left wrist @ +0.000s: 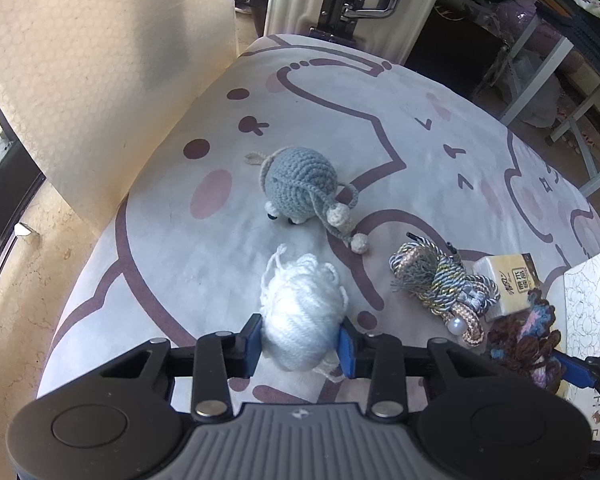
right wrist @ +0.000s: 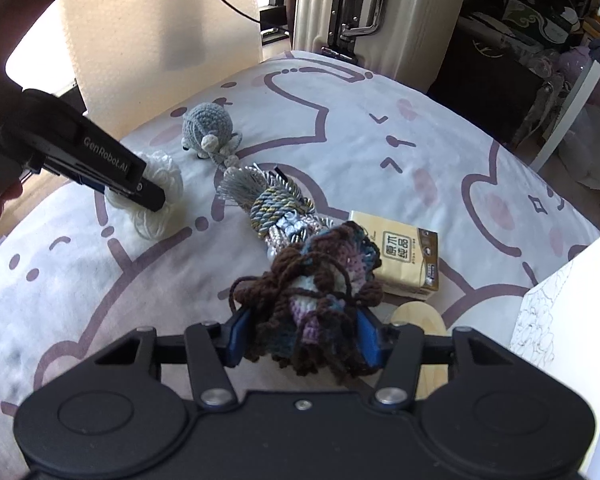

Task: Organize objects
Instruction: 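Grasp the brown yarn doll with the right tool while the left tool grasps the white yarn ball, then lift the brown doll and white yarn ball and carry them toward the box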

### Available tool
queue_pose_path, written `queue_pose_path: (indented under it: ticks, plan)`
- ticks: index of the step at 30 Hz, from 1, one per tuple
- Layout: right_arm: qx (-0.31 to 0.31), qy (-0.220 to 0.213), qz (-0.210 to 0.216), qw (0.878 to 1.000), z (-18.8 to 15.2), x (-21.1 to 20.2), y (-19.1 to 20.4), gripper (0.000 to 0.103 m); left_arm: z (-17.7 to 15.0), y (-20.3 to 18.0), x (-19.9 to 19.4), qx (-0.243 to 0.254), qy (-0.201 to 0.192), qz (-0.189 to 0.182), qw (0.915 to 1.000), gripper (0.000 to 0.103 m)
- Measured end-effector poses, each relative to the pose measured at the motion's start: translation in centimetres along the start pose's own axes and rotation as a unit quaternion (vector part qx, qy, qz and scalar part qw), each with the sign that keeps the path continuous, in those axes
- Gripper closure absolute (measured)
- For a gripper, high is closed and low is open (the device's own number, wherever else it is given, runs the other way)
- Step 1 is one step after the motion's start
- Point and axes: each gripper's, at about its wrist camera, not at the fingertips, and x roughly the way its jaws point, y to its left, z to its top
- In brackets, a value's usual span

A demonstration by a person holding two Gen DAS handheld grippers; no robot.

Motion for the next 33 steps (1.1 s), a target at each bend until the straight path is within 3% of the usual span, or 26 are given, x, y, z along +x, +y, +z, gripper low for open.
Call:
queue_pose_path:
  ticks: [10,18,33]
  plan:
    - [0.077,-0.027,-0.002,0.997,1.1,-4.7,-2.0,0.048,-0.6,-1.7,-4.6,0.035,-0.043,-0.011,0.9984,0.064]
    - [0.136,-0.056,-0.011,0.989,1.2,-9.0,-4.0,0.047,-1.5,-4.3,-8.9,0.071,-0.080,-0.041,0.9934,0.064]
    - [0.198,-0.085,-0.059,0.975,-1.2,-14.1,-7.0,0.047,-3.7,-8.7,-13.2,0.150,-0.130,-0.060,0.9782,0.064]
